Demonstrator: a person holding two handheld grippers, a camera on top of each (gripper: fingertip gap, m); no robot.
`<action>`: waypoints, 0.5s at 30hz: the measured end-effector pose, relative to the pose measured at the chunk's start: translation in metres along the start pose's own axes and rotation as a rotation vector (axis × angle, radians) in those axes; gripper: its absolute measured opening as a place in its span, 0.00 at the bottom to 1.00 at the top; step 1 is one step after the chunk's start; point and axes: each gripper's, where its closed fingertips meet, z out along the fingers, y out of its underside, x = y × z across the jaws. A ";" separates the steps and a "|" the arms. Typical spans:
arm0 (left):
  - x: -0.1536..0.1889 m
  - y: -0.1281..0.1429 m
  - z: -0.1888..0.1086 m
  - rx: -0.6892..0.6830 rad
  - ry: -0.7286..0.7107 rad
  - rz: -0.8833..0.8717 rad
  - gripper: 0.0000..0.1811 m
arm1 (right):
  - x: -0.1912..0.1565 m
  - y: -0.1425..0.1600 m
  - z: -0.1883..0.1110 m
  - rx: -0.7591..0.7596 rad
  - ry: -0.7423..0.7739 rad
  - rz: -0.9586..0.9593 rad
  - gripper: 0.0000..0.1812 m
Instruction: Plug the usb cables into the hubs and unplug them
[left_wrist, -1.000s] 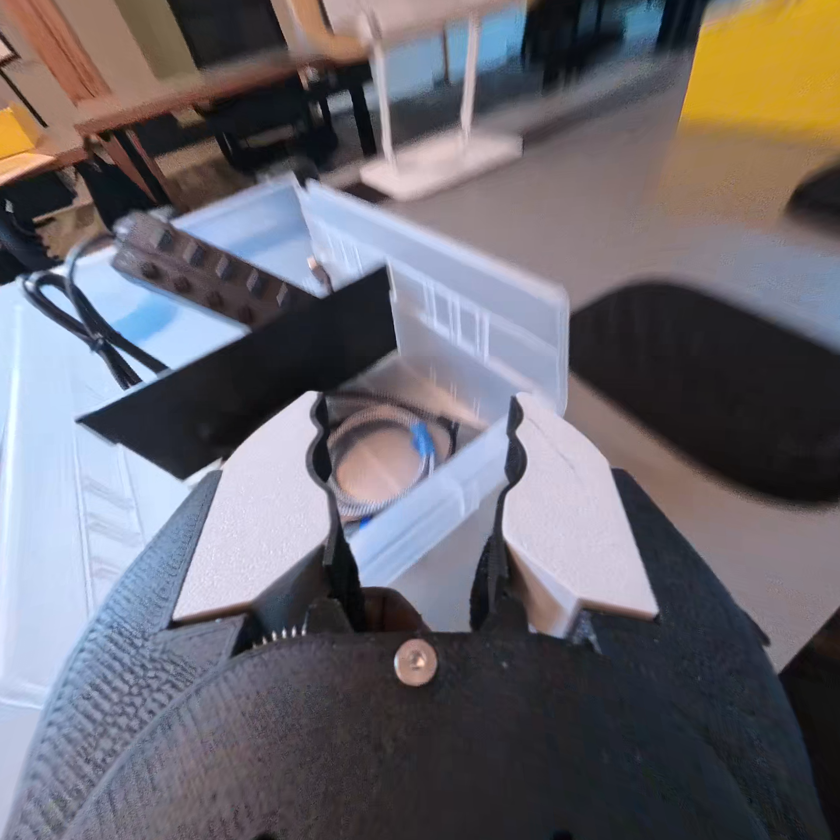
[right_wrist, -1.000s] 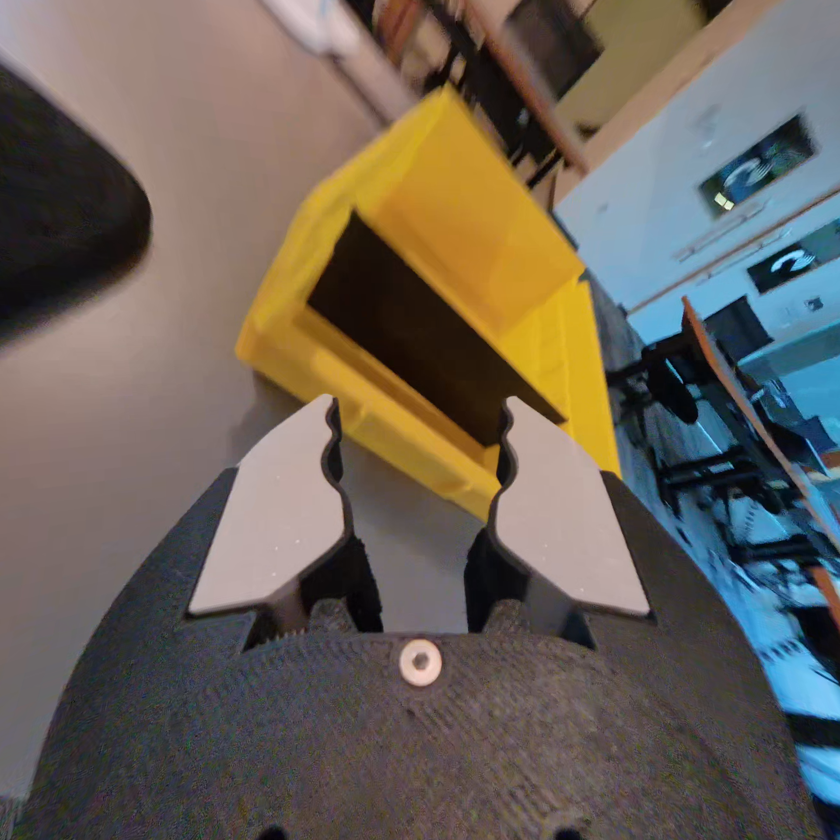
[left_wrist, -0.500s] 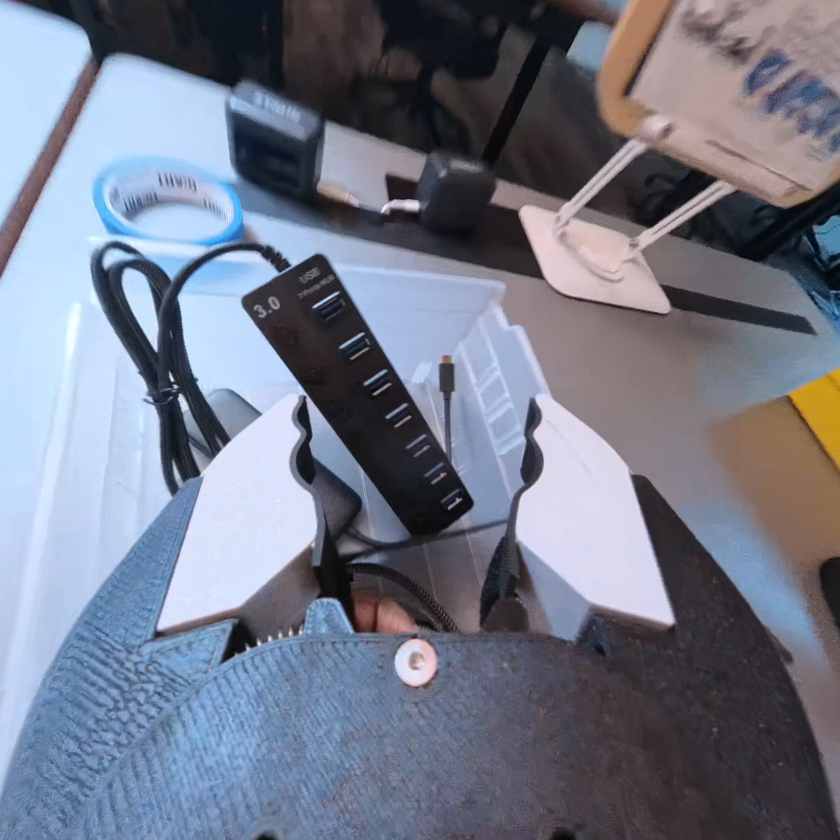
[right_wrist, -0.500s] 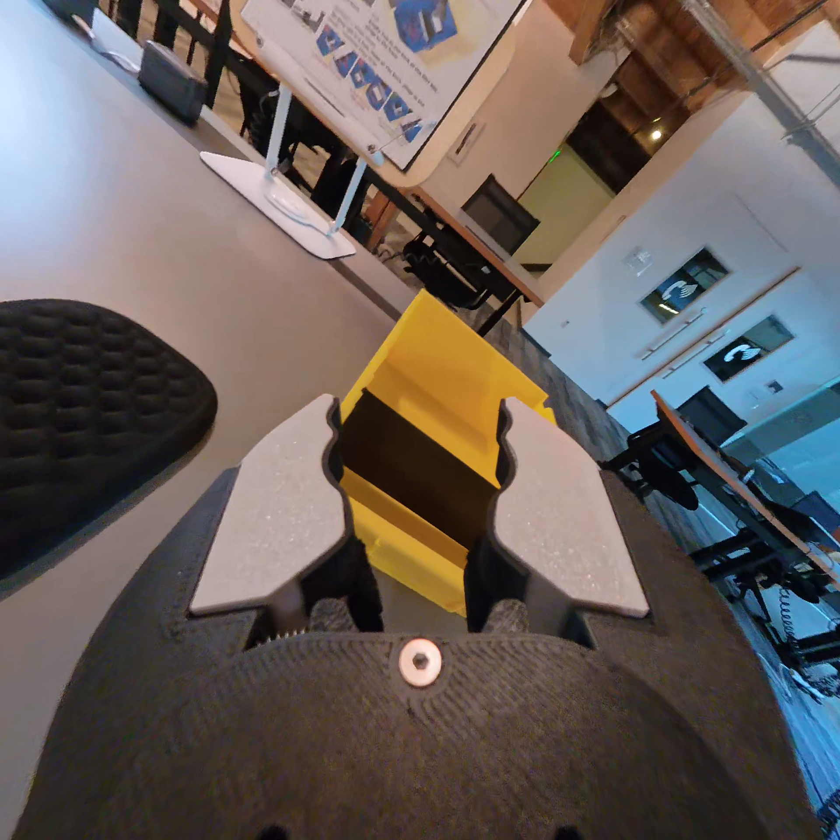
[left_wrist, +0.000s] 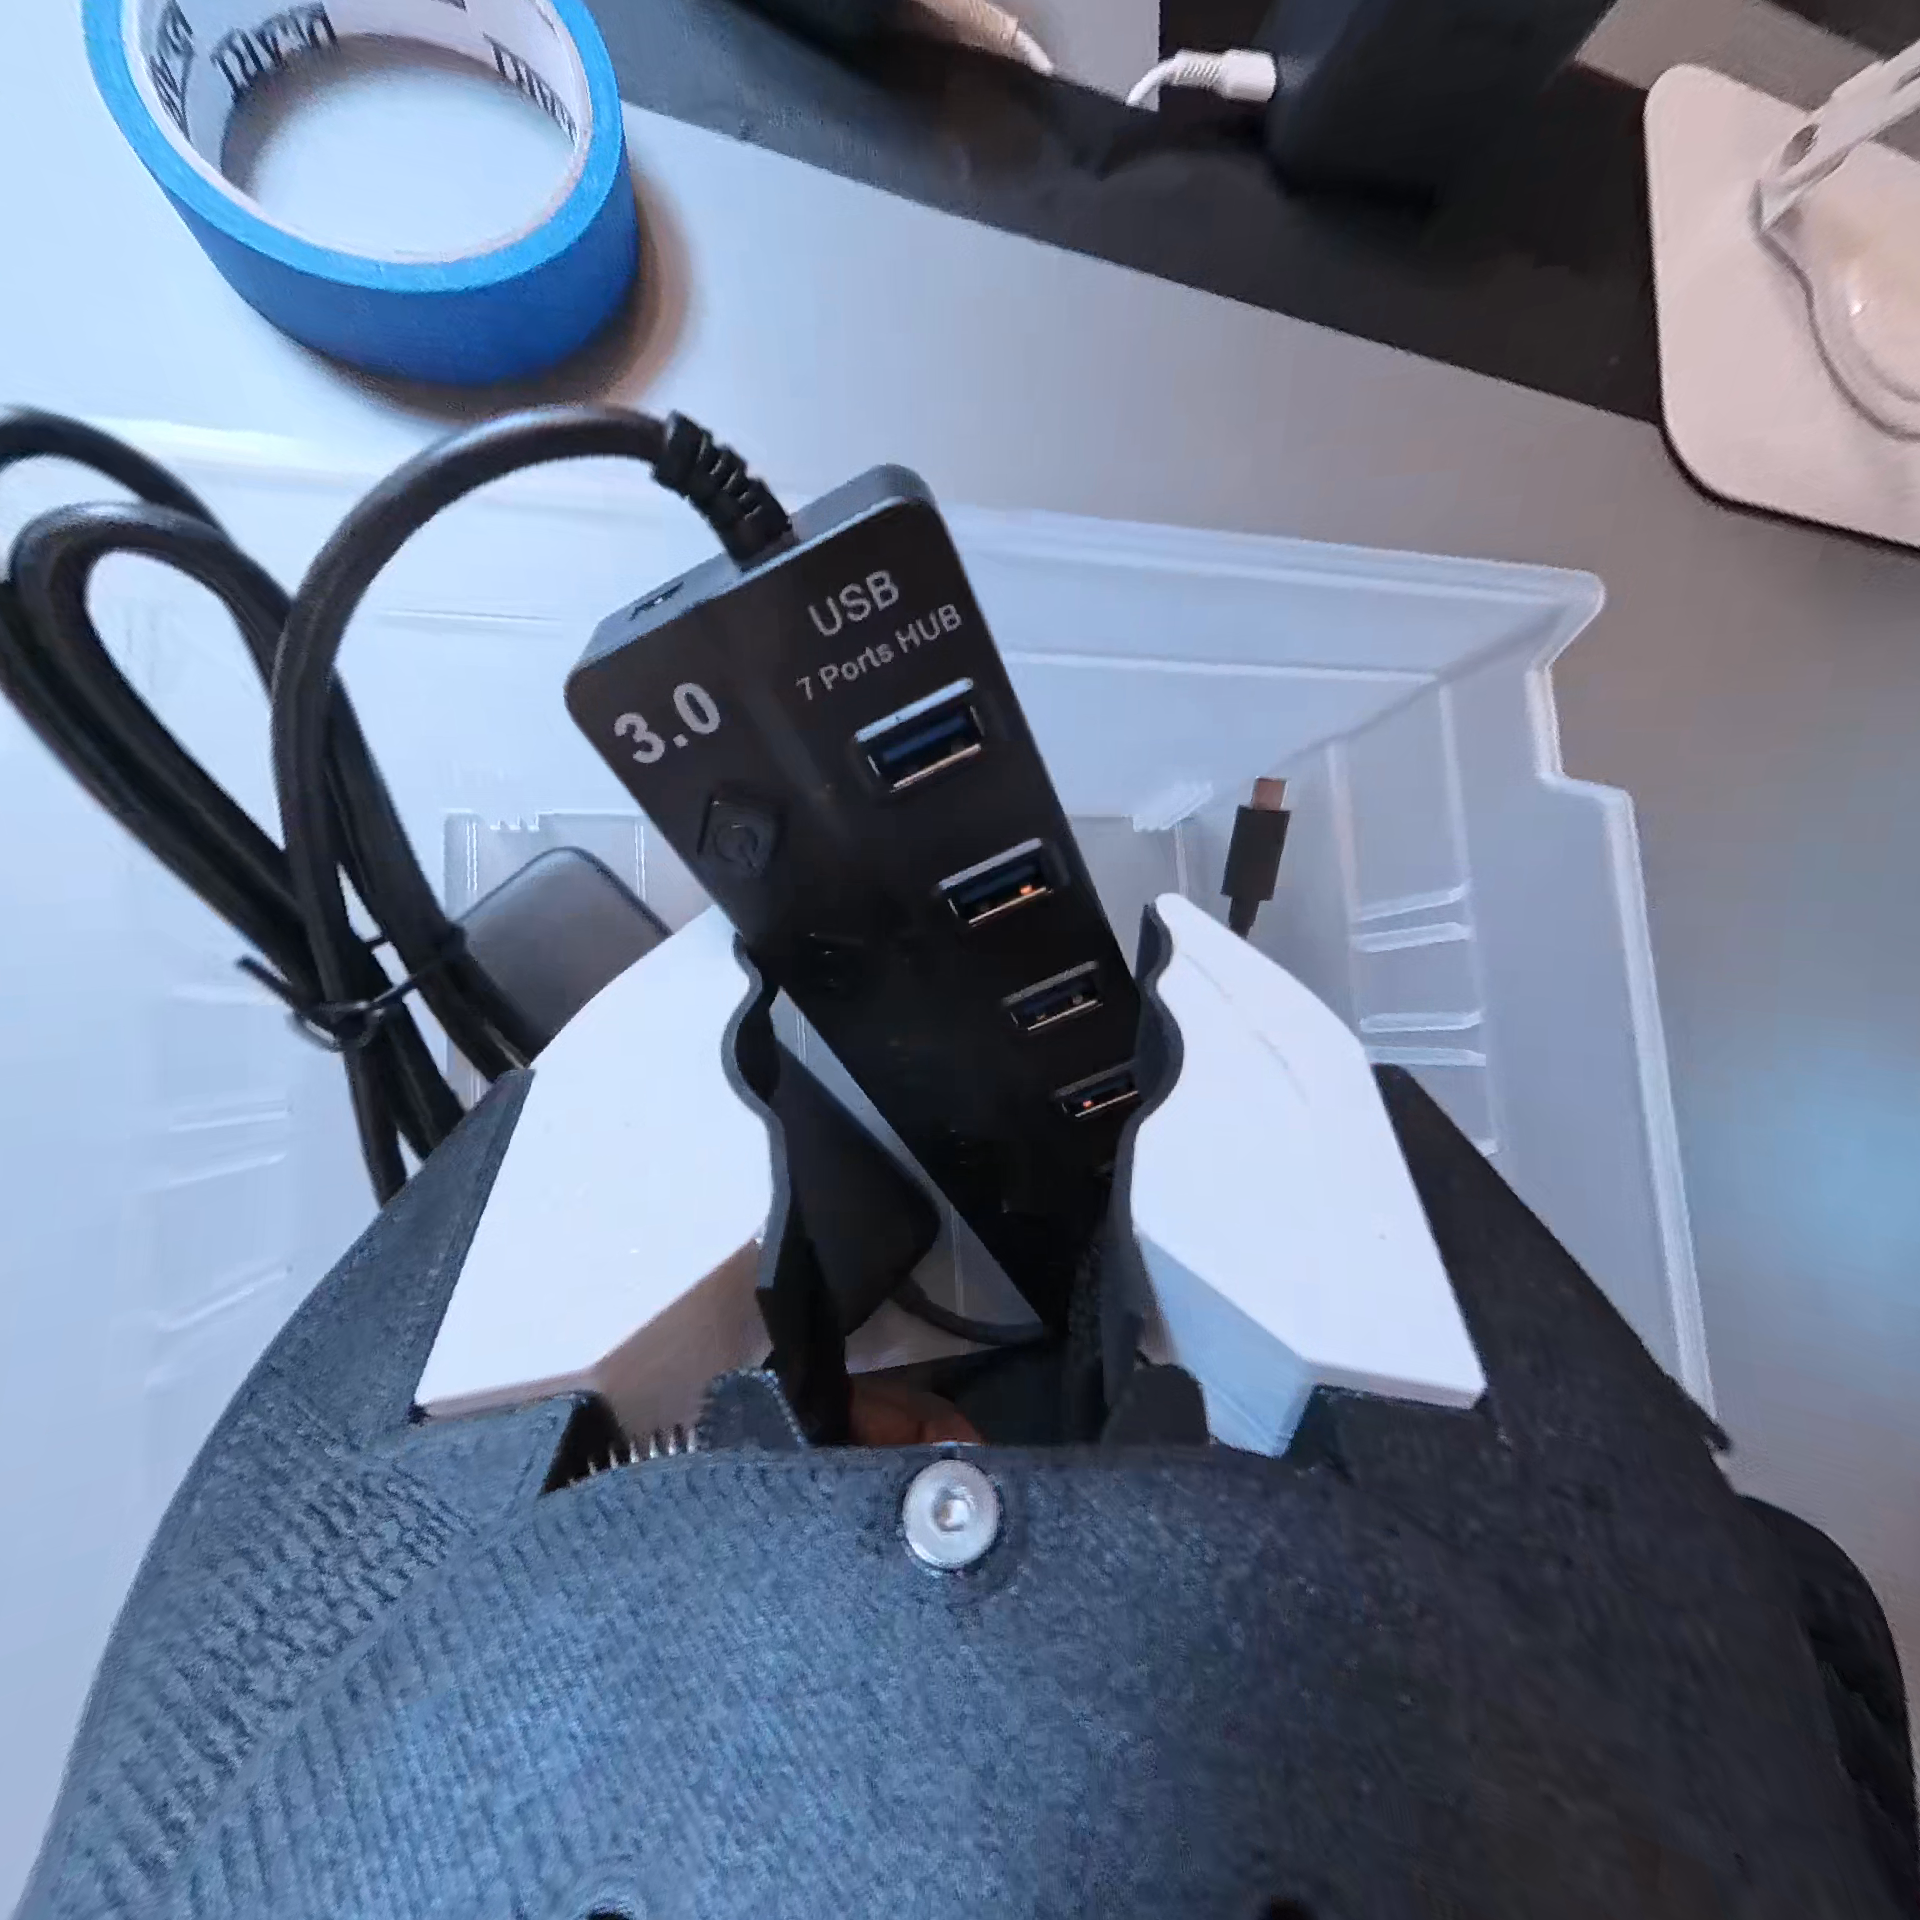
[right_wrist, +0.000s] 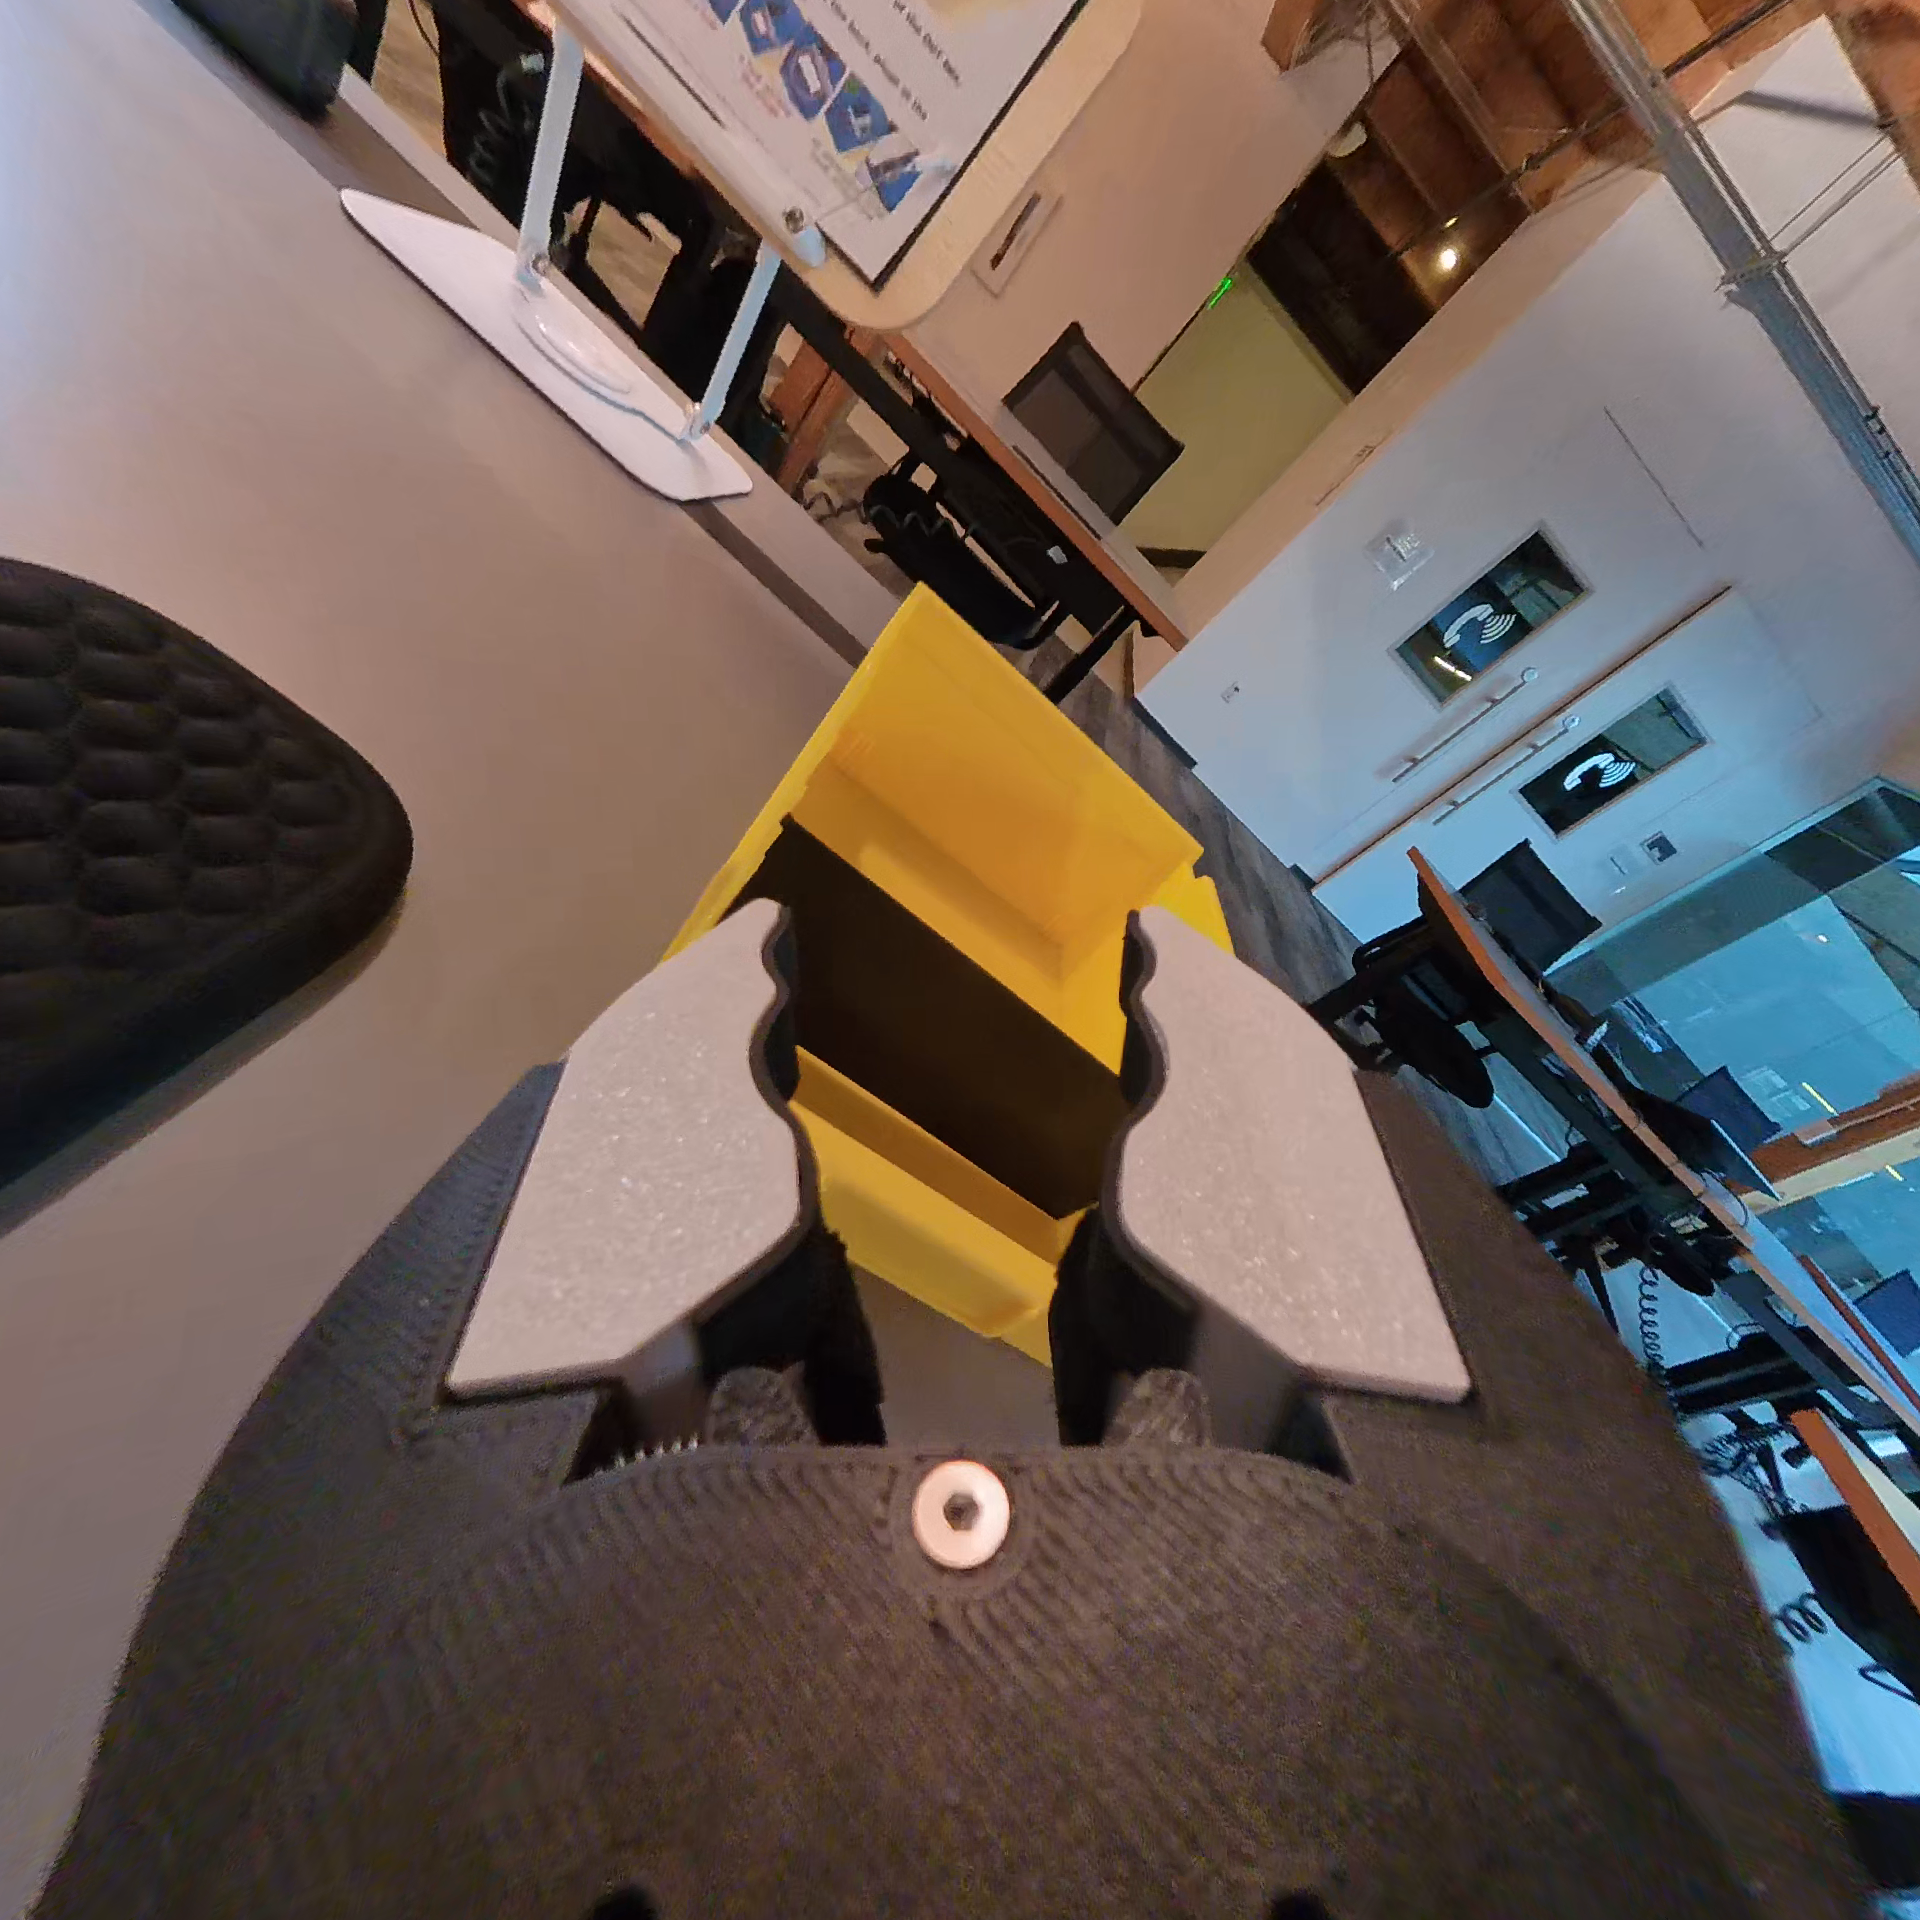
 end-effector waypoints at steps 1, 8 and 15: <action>0.002 -0.002 -0.002 0.030 0.002 0.006 0.37 | 0.000 0.002 0.000 -0.014 0.000 -0.008 0.33; 0.043 -0.032 -0.067 0.381 0.147 0.113 0.34 | 0.005 0.003 -0.002 -0.030 0.026 -0.028 0.32; 0.103 -0.070 -0.195 0.821 0.174 0.366 0.34 | -0.004 -0.008 0.004 -0.007 -0.002 -0.040 0.32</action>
